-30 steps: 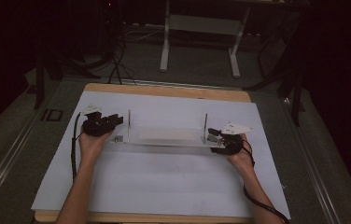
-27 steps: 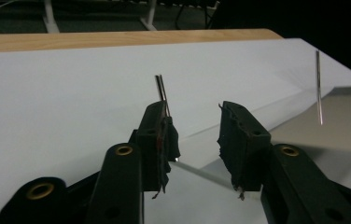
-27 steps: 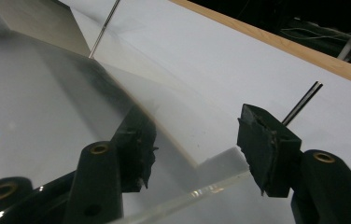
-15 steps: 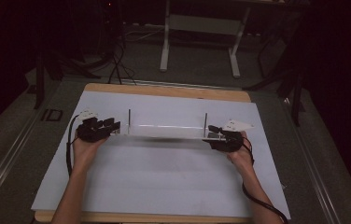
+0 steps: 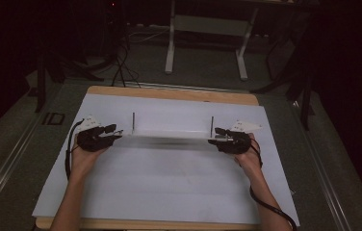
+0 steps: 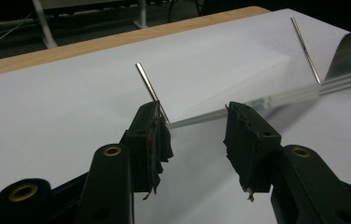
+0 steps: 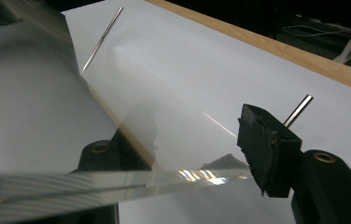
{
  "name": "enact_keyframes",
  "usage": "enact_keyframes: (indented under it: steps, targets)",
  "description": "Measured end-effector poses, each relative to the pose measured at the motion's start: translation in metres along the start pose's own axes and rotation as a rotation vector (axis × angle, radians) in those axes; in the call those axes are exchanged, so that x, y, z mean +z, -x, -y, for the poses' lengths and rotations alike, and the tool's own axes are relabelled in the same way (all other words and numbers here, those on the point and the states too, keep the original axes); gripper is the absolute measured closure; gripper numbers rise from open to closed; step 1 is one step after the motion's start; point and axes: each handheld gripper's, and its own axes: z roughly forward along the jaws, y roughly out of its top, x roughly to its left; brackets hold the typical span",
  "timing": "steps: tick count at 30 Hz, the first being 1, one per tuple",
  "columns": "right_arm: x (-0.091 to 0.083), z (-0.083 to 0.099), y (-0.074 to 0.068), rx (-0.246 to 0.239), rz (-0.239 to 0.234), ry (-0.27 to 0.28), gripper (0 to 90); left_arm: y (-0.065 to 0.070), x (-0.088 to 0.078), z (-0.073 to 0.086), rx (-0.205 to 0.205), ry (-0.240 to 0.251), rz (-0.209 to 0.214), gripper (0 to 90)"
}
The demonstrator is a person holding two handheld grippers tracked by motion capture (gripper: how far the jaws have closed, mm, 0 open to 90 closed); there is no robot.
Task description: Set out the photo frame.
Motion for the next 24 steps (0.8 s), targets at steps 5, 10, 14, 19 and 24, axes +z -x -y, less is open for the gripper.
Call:
enact_keyframes:
  steps: [5, 10, 14, 19, 24]
  targets:
    - [0.000, -0.002, 0.002, 0.005, -0.007, -0.007, 44.4, 0.004, 0.002, 0.003, 0.052, -0.014, 0.024, 53.1]
    - [0.001, -0.004, 0.004, 0.017, -0.017, -0.013, 43.9, 0.011, 0.007, 0.001, 0.087, -0.016, 0.052, 46.7]
    - [0.001, -0.005, 0.006, 0.024, -0.023, -0.017, 43.7, 0.015, 0.008, -0.004, 0.103, 0.017, 0.047, 42.5]
    - [0.002, -0.006, 0.009, 0.036, -0.030, -0.013, 42.8, 0.021, 0.013, -0.010, 0.113, 0.061, 0.044, 40.2]
    - [0.003, -0.007, 0.010, 0.044, -0.035, -0.012, 42.6, 0.025, 0.021, -0.012, 0.138, 0.063, 0.036, 41.4]
